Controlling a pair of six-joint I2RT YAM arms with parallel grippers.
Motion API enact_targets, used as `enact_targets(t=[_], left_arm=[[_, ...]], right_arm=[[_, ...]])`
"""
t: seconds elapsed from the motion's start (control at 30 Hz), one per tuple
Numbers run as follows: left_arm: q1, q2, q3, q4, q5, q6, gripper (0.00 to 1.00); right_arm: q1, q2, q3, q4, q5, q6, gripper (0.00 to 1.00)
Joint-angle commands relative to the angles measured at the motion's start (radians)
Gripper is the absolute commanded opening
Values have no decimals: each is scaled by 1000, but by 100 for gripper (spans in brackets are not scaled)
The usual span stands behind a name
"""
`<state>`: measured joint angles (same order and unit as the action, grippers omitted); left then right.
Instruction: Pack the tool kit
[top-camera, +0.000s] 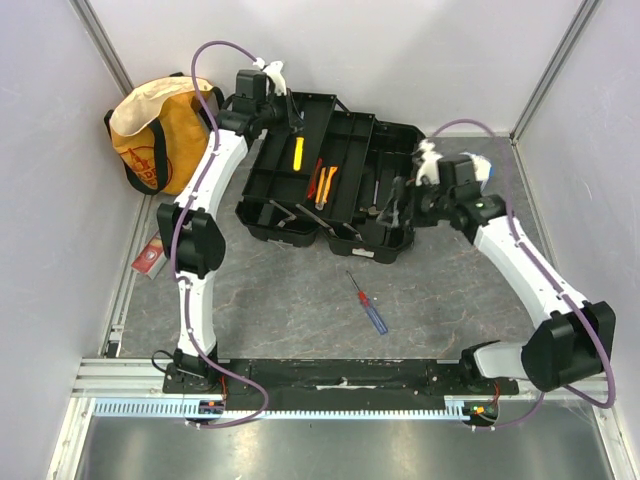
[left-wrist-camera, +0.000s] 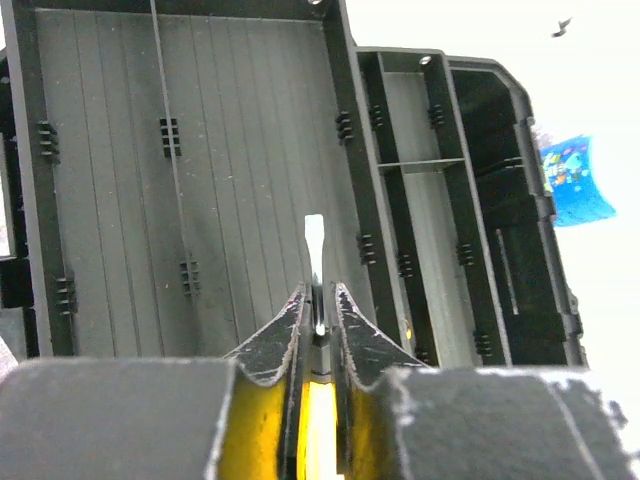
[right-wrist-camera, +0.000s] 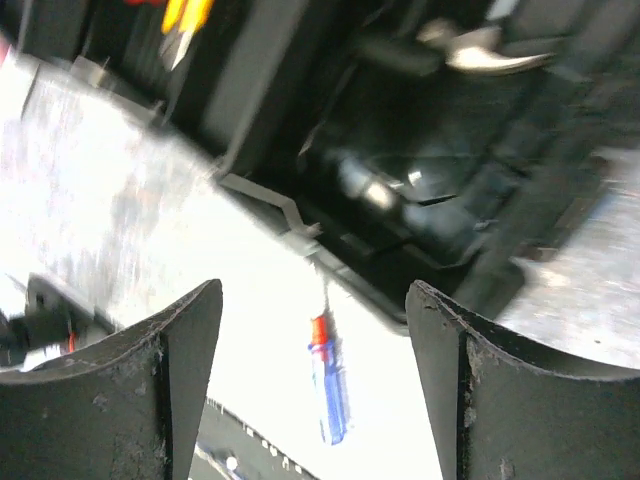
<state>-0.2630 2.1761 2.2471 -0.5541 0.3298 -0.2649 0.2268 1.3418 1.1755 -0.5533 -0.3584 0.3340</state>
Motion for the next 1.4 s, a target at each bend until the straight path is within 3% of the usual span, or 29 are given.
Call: enact_targets(t=[0.0, 0.2, 0.47, 0.87, 1.1, 1.2, 1.37], left_arm=[[-15, 24, 25, -9, -47, 84, 22], [-16, 22, 25, -23, -100, 81, 55], [-18, -125, -17, -6, -211, 101, 76], [56, -367, -242, 26, -308, -23, 79], [171, -450, -392, 62, -223, -141, 78], [234, -458, -431, 79, -134, -200, 76], [306, -461, -469, 83, -86, -237, 76]], right_arm=[[127, -24, -54, -5, -42, -141, 80], [241, -9, -117, 0, 56, -193, 80], [468, 54, -174, 19, 280, -193, 77], [663, 125, -327, 147, 438, -44, 64], [700, 197, -398, 222, 556, 11, 48], [700, 217, -395, 234, 565, 10, 35], [713, 197, -375, 239, 585, -29, 0]])
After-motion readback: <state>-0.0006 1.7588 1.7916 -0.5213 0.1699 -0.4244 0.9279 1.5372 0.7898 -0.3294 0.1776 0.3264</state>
